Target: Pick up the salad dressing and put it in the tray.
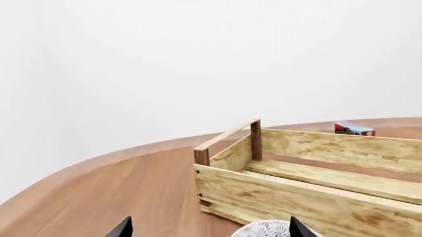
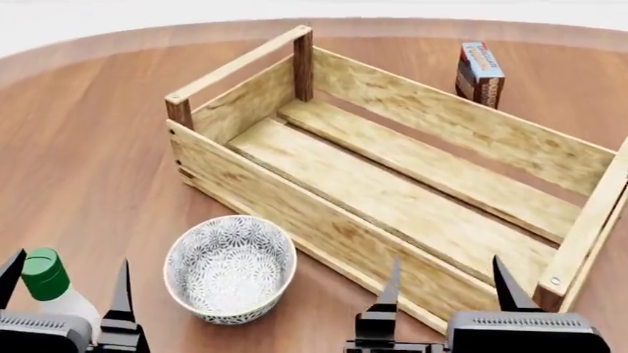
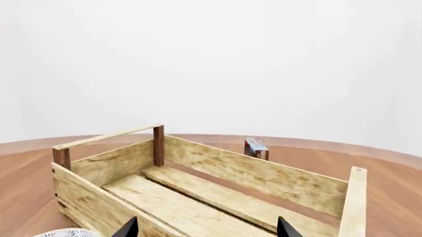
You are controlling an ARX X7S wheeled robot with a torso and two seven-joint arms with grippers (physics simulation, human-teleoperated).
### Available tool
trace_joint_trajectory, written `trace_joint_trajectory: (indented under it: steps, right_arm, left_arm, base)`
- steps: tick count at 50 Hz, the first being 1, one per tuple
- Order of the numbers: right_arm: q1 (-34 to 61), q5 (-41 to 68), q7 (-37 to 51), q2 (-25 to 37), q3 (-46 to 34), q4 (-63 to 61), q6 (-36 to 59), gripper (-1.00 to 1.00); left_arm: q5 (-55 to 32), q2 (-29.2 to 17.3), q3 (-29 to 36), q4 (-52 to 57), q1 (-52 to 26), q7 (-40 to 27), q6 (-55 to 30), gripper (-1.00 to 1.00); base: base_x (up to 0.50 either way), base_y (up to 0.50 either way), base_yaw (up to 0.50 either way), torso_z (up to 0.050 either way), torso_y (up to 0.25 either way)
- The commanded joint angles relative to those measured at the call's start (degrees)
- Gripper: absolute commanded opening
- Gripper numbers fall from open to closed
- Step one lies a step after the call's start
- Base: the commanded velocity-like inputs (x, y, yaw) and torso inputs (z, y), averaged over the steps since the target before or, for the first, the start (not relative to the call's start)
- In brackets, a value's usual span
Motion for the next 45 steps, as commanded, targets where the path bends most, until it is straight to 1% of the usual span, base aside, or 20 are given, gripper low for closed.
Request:
trace_joint_trajectory:
  steps: [1,21,26,27,31,45]
  right_arm:
    - [2.0,1.8,0.6,1.2,1.1,-5.4,5.1,1.0]
    - [2.3,3.0,0.8,1.9,0.5,-4.6,5.6,1.0]
    - [1.3,4.9,0.2,1.3,1.9,-4.4,3.2,1.0]
    - [0.4,5.9,-1.3,1.2,2.3,-4.1,-0.1,1.0]
    - [0.0,5.5,-1.0,1.5,1.8,-3.5,-0.7,1.0]
    - [-0.3,6.9,-0.6,2.3,1.4,-3.9,-1.5,1.0]
  left_arm:
    - [-2.4,-0.6,-1.2,5.1,-1.2,0.4,-3.7,1.0]
    - [-3.2,-0.9,-0.5,3.1,-0.6,-0.1,-1.6,1.0]
    - [-3.1,-1.0,-0.1,2.3,-0.4,-0.2,-0.9,1.0]
    - [-3.0,-1.1,0.0,2.2,-0.3,-0.2,-0.7,1.0]
    - [-3.1,-1.2,0.2,2.4,-0.2,-0.3,-0.9,1.0]
    - [-3.7,-1.5,0.5,2.3,-0.2,-0.7,-0.8,1.0]
  base:
    - [0.5,0.0,0.0,0.0,0.0]
    - [0.48,0.0,0.0,0.0,0.001]
    - [0.01,0.0,0.0,0.0,0.0]
    - [0.0,0.0,0.0,0.0,0.0]
    - [0.0,0.0,0.0,0.0,0.0]
    - [0.0,0.0,0.49,0.0,0.0]
